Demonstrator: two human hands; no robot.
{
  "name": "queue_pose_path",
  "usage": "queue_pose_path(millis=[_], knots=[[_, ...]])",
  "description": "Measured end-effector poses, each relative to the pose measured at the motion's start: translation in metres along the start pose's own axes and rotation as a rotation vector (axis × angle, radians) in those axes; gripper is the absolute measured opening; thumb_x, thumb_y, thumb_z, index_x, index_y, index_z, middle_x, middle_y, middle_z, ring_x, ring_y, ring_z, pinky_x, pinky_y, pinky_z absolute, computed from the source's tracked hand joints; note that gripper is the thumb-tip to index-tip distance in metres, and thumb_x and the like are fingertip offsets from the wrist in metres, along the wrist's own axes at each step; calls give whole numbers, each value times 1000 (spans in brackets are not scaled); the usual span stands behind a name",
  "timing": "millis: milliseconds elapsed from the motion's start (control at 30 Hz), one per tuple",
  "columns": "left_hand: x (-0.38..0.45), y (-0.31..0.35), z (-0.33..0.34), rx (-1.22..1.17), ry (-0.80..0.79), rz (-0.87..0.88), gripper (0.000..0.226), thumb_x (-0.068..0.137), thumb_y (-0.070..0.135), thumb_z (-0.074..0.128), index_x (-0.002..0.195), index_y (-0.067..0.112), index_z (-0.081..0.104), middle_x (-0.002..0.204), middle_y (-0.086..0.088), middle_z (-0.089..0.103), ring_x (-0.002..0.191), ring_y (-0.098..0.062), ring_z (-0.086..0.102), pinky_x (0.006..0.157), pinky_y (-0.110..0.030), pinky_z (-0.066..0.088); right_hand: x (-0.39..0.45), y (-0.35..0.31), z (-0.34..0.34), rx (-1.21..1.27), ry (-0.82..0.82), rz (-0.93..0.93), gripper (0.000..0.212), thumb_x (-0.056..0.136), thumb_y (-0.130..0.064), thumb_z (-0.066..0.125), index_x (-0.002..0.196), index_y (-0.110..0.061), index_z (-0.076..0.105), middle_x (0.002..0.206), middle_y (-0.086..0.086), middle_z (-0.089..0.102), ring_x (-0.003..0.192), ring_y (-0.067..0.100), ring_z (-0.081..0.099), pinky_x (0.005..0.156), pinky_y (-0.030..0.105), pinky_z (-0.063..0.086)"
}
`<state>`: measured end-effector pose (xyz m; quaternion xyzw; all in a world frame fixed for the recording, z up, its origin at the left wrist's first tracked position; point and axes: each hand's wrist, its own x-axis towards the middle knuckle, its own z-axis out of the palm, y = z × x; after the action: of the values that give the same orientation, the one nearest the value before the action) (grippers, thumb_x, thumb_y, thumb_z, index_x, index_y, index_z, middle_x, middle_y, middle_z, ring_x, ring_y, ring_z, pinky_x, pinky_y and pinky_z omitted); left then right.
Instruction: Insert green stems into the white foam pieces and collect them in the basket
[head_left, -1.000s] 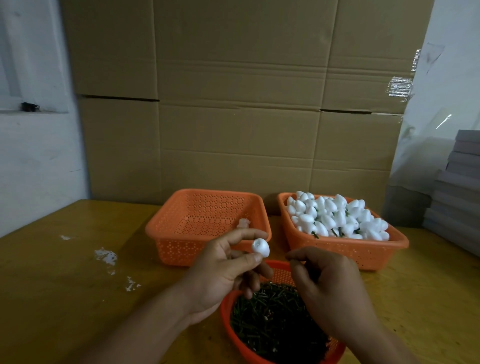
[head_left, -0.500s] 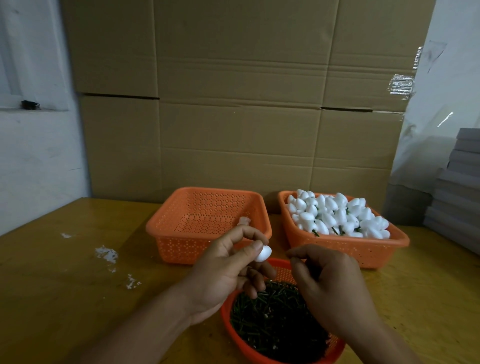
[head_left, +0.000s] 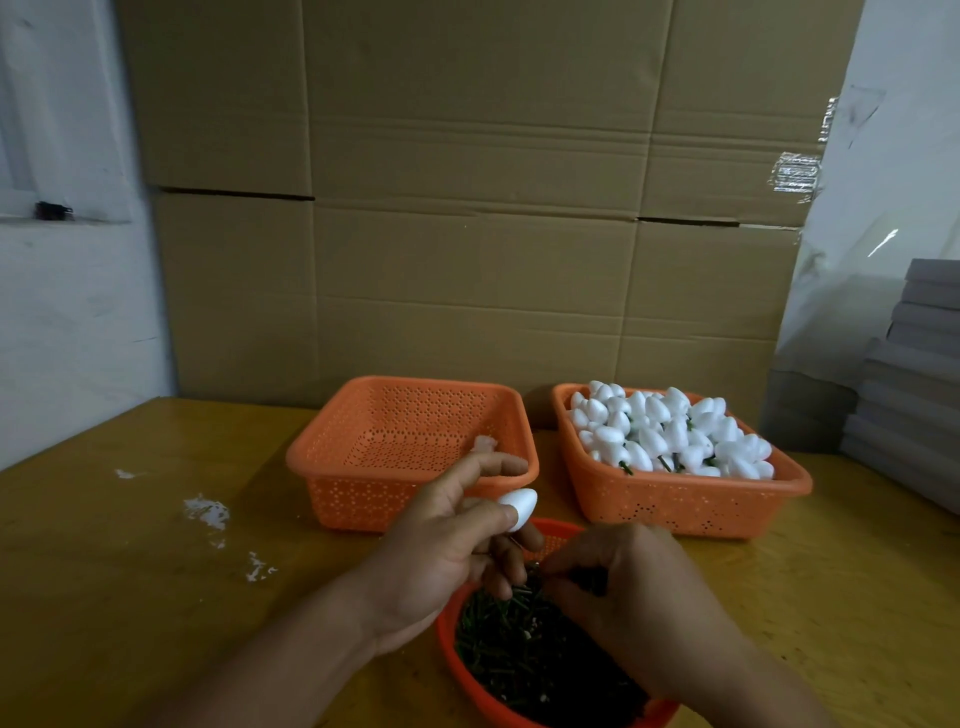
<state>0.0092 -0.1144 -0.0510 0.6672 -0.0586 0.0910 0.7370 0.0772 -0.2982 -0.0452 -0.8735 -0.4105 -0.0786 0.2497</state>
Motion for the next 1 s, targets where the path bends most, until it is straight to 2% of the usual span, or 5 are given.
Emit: queue_pose_path(millis=[67, 200, 367, 567, 1000], knots=[[1, -1, 0, -9, 9, -5, 44, 83, 18, 60, 126, 22, 62, 90, -14, 70, 70, -24, 61, 59, -30, 50, 0, -2, 0, -66, -53, -3, 25, 81, -41, 66, 102, -52, 65, 92, -18, 71, 82, 6, 65, 73, 33, 54], [1, -3, -1, -11, 16, -1, 35, 83, 14, 58, 116, 17, 70, 96, -16, 71, 72, -23, 62, 59, -29, 51, -1, -3, -1, -197, -127, -29, 25, 84, -54, 58, 107, -49, 63, 97, -11, 68, 85, 10, 63, 73, 32, 53], [2, -4, -1, 31, 8, 21, 28, 84, 10, 59, 111, 12, 63, 104, -19, 72, 74, -22, 64, 61, -29, 51, -4, -6, 1, -295, -236, 6, 46, 81, -70, 56, 115, -40, 61, 105, -13, 63, 98, 11, 62, 81, 32, 52], [2, -5, -2, 64, -20, 37, 28, 84, 4, 58, 109, 10, 47, 109, -20, 72, 78, -24, 67, 61, -28, 51, -3, -8, 1, -321, -362, 34, 43, 79, -63, 63, 107, -31, 64, 101, -11, 66, 97, 12, 63, 80, 32, 50], [1, -3, 1, 51, -25, 42, 30, 83, 5, 61, 106, 9, 43, 110, -19, 73, 78, -25, 67, 60, -29, 50, -1, -4, 13, -343, -344, 14, 37, 84, -51, 59, 114, -32, 67, 104, -10, 68, 98, 15, 64, 79, 27, 49]])
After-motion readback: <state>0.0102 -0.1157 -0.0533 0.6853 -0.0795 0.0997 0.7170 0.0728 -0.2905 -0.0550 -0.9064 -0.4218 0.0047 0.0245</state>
